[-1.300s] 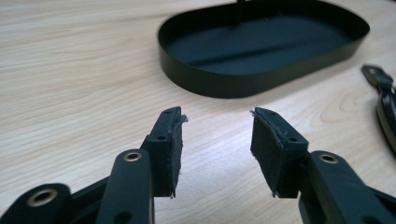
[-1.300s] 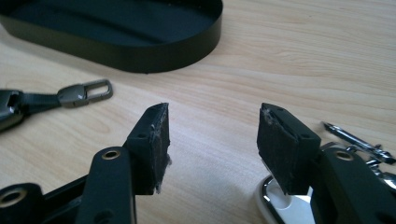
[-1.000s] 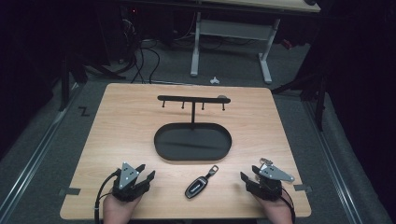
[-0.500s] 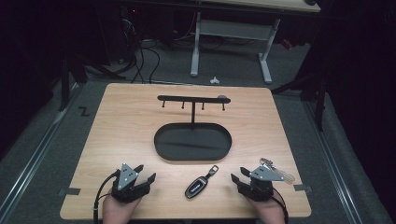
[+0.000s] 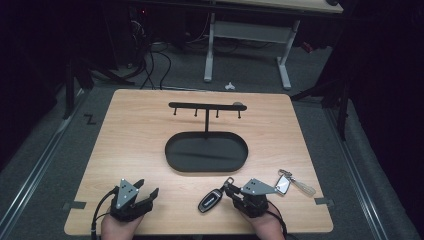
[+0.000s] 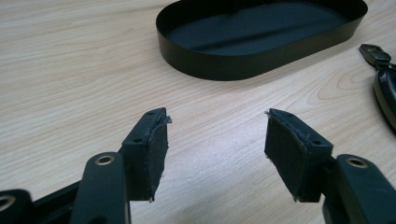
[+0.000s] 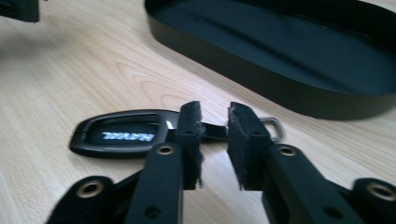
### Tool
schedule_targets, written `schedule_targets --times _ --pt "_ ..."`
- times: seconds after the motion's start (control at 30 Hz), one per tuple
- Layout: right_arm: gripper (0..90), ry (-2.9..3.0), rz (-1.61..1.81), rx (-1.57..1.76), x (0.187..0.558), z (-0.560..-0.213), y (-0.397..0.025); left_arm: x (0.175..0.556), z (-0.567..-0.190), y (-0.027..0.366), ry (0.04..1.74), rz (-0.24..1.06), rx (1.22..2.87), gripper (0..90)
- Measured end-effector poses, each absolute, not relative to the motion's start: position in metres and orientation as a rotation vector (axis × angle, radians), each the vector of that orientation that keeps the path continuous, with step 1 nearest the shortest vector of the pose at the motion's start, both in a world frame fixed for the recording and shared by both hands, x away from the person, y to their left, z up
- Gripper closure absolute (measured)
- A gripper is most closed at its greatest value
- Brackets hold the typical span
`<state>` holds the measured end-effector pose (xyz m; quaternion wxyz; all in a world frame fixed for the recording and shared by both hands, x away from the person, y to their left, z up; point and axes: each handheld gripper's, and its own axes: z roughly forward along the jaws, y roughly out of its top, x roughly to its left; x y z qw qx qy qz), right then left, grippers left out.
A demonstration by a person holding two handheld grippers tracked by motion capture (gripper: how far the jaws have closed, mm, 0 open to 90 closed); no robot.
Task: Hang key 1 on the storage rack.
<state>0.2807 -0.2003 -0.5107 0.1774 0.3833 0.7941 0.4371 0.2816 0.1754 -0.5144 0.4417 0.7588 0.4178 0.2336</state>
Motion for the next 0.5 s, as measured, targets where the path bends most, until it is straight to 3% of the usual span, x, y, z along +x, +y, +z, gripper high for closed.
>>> schedule_targets --times 0.2,0.5 --pt "86.9 2.296 1.247 1.036 0.281 -0.513 -0.184 0.277 -0.514 0.183 1.06 0.598 1.883 39.6" --pt "89.5 2.375 1.234 0.974 0.28 -0.519 -0.17 0.275 -0.515 0.186 1.07 0.6 1.877 39.1"
